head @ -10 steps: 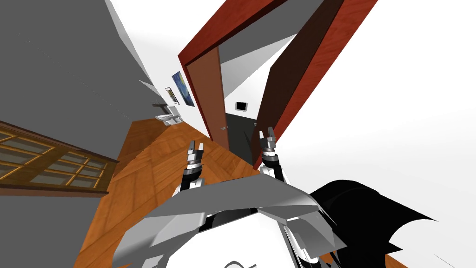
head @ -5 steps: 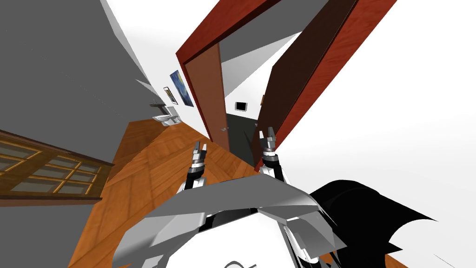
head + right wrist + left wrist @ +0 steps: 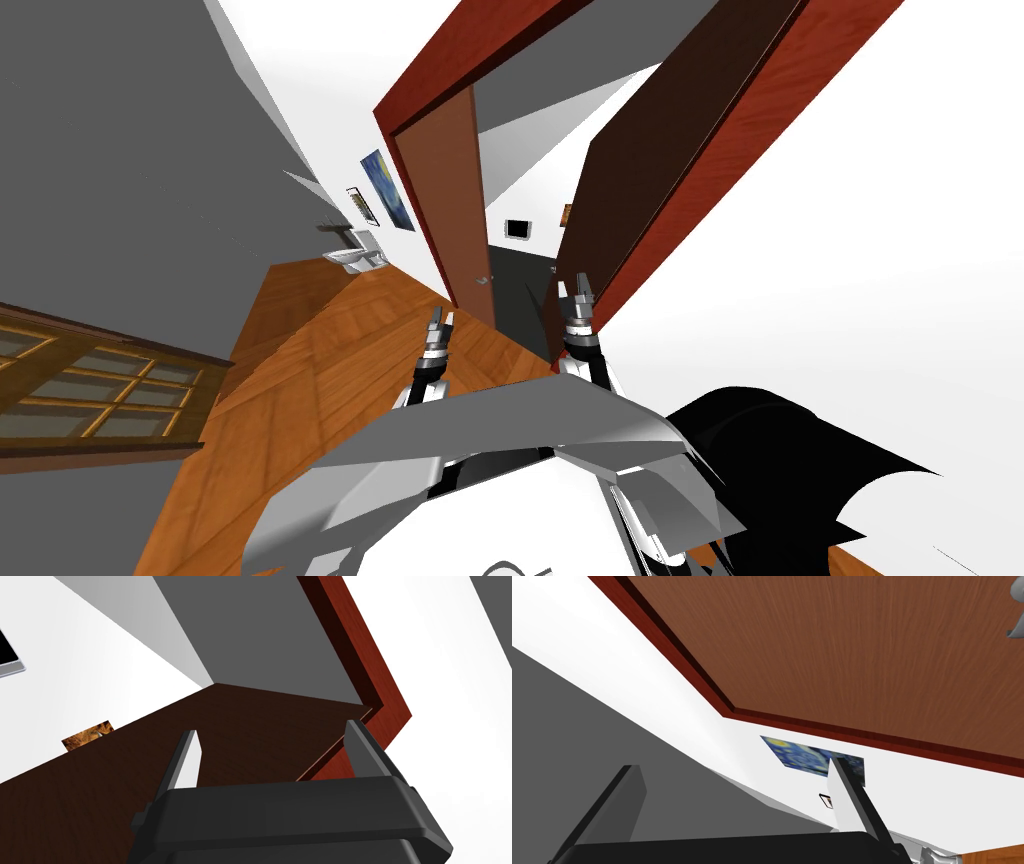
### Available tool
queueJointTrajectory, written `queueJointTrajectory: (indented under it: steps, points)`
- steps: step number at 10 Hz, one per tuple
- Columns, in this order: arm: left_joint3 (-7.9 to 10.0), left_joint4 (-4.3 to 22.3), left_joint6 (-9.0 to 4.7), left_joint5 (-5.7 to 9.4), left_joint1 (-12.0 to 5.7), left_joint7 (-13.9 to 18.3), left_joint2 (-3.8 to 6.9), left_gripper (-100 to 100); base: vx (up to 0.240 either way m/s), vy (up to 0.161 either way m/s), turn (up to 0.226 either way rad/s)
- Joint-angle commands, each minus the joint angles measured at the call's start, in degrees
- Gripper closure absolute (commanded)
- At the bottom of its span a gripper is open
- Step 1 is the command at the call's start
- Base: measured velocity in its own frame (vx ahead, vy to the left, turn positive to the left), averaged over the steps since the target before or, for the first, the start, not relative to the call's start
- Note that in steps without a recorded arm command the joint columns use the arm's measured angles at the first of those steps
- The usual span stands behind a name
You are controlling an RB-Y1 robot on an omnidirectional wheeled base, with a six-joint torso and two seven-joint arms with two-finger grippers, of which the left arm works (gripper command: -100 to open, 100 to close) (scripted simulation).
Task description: Push the door open
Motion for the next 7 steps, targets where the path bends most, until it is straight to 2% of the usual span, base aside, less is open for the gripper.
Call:
queueJointTrajectory:
  steps: [1,7]
  points:
    - [-0.68,2.23,-0.33,-0.34,-0.89,0.25,0.11,-100,0.128,0.08,-0.026]
    - [-2.77,9.95,-1.35,-1.34,-4.28,1.26,0.7,-100,0.097,0.061,-0.022]
